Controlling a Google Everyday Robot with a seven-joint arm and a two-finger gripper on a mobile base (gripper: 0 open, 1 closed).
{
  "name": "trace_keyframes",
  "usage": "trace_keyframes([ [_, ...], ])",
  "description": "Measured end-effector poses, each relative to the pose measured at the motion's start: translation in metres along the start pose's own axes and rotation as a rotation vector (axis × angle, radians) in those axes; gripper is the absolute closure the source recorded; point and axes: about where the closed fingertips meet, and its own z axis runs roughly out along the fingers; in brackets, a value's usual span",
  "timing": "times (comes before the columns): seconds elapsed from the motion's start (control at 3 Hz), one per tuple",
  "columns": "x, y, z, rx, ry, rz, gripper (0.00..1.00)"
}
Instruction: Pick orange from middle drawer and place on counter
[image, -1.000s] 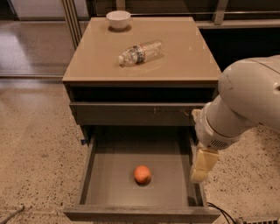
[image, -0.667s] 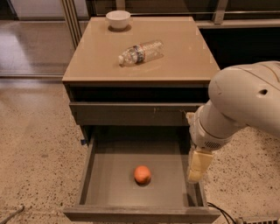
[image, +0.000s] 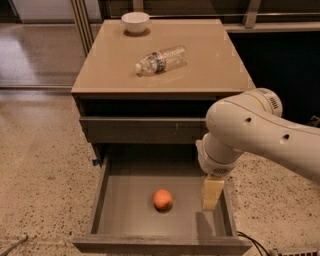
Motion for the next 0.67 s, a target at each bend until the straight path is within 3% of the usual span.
trace_keyframes([
  [0.67, 0.002, 0.003, 0.05, 0.016, -0.025, 0.017, 0.0],
])
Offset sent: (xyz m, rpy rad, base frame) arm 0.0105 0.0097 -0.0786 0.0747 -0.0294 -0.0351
